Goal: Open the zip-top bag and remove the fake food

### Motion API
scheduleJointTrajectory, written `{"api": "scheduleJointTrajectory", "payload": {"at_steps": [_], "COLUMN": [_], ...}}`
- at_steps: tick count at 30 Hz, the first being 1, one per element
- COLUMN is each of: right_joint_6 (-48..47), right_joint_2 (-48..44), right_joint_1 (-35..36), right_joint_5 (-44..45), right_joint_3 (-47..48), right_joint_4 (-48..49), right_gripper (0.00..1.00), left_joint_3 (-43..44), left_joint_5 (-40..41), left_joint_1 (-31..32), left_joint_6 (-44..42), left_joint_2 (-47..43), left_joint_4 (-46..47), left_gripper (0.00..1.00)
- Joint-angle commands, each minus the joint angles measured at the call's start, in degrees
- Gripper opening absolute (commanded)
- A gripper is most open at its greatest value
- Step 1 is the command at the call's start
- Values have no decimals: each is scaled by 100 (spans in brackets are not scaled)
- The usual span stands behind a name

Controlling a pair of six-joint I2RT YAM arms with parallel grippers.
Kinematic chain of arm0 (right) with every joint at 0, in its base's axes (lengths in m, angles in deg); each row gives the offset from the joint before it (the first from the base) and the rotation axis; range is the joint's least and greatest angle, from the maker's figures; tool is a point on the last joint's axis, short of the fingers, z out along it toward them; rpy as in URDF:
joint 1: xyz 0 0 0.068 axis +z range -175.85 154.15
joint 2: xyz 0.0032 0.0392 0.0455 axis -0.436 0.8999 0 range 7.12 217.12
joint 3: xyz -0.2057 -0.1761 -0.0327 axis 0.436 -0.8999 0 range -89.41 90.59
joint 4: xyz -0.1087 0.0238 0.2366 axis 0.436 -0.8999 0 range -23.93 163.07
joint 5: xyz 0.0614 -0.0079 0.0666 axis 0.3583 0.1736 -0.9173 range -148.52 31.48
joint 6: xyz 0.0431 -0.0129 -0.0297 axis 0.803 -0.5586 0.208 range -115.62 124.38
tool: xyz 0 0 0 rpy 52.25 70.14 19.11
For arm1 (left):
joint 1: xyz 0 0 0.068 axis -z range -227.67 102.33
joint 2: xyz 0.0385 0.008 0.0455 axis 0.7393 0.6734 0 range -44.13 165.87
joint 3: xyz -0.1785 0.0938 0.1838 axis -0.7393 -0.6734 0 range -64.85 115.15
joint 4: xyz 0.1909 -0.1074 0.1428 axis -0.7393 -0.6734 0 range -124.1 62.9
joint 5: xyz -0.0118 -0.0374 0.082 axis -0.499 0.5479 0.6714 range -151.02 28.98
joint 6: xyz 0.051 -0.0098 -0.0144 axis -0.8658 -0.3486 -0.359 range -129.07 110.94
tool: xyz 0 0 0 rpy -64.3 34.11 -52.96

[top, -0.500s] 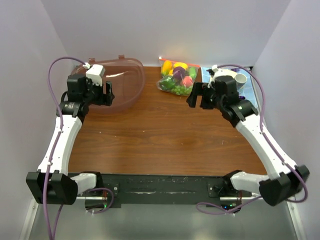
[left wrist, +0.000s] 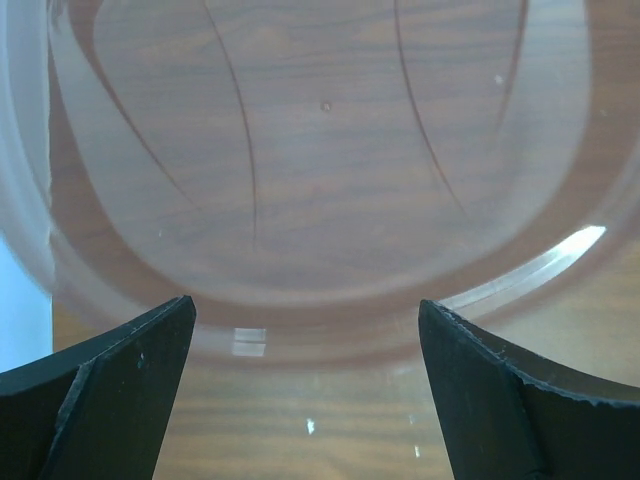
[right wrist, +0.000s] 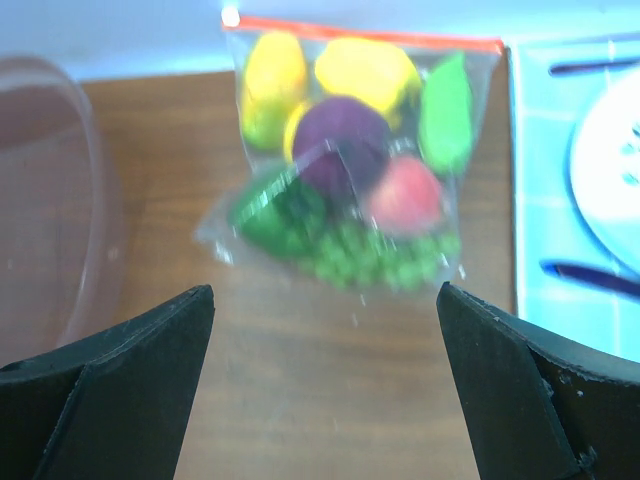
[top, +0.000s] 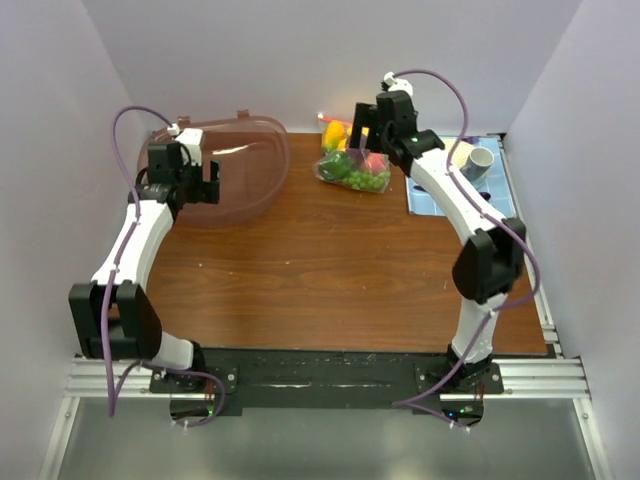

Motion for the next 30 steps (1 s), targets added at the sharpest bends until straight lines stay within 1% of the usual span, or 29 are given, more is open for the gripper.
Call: {"api": "scheduleJointTrajectory", "payload": {"at_steps": [1, 2, 3, 5, 6, 7, 8, 9, 11, 12, 13, 15, 18, 22, 27, 30], "right_joint_6": [-131, -148, -166, -236, -280, -367, -403, -438, -570, -622, -701, -711, -728, -676, -570, -456], "right_joint_2": [701, 955, 1079, 1499, 1641, 1808, 1966, 2290, 2608, 2888, 2969, 3092, 3330, 3725, 3945, 3963], "right_joint_1": [9, 26, 18, 18, 18, 18, 18, 18, 18, 18, 9, -70, -158, -211, -220, -211], "right_joint_5": [358, 350, 376, 455, 490, 499, 517, 517, 587, 657, 744, 946, 956, 843, 500, 271], "right_joint_3": [804, 926, 1006, 1356, 1515, 1673, 2031, 2235, 2770, 2912, 2984, 2967, 2975, 3142, 3116, 2967], "right_joint_4": [670, 803, 908, 1137, 1181, 1243, 1243, 1243, 1261, 1287, 1470, 1734, 2305, 2543, 2483, 2282], "right_gripper": [99, 99, 99, 99, 99, 98, 99, 99, 99, 99, 99, 99, 99, 99, 99, 98], "left_joint_3": [794, 987, 1424, 1848, 2129, 2219, 2254, 2229, 2185, 2037, 1931, 1580, 1245, 867, 269, 40], "left_joint_5": [-90, -161, -214, -110, 39, 206, 329, 557, 690, 726, 700, 543, 445, 76, -1125, -1944], "left_joint_1": [-2, 33, 59, 234, 288, 340, 454, 507, 613, 631, 648, 684, 771, 903, 991, 1035], "left_joint_6": [87, 122, 166, 97, -60, -175, -289, -491, -659, -764, -809, -975, -1160, -1406, -1810, -2074], "left_joint_2": [842, 1062, 1525, 1993, 2387, 2565, 2724, 2995, 3234, 3374, 3419, 3428, 3358, 3113, 2429, 2049], "left_joint_4": [794, 864, 865, 864, 891, 917, 1083, 1128, 1172, 1207, 1251, 1426, 1454, 1059, 479, -118], "left_gripper": [100, 100, 100, 100, 100, 100, 100, 99, 97, 95, 95, 94, 94, 93, 91, 89]}}
